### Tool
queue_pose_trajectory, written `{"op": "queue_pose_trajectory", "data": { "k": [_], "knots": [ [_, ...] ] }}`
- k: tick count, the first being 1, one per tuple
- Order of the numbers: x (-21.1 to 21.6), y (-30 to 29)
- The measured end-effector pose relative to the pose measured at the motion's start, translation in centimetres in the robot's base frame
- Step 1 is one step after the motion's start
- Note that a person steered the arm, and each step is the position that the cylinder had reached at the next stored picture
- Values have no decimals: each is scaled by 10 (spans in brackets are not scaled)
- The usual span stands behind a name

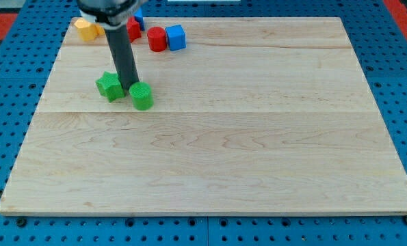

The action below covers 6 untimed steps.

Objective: Slide green circle to the bottom center

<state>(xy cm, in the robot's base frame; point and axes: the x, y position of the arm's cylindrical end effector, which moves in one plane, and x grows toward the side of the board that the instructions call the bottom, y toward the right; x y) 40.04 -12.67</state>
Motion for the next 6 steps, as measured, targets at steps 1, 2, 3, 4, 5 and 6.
{"op": "queue_pose_trajectory", "data": {
  "k": [1,2,3,4,5,6],
  "knots": [
    [46,24],
    [56,54],
    [41,64],
    [83,111],
    [133,122],
    [142,145]
  ]
}}
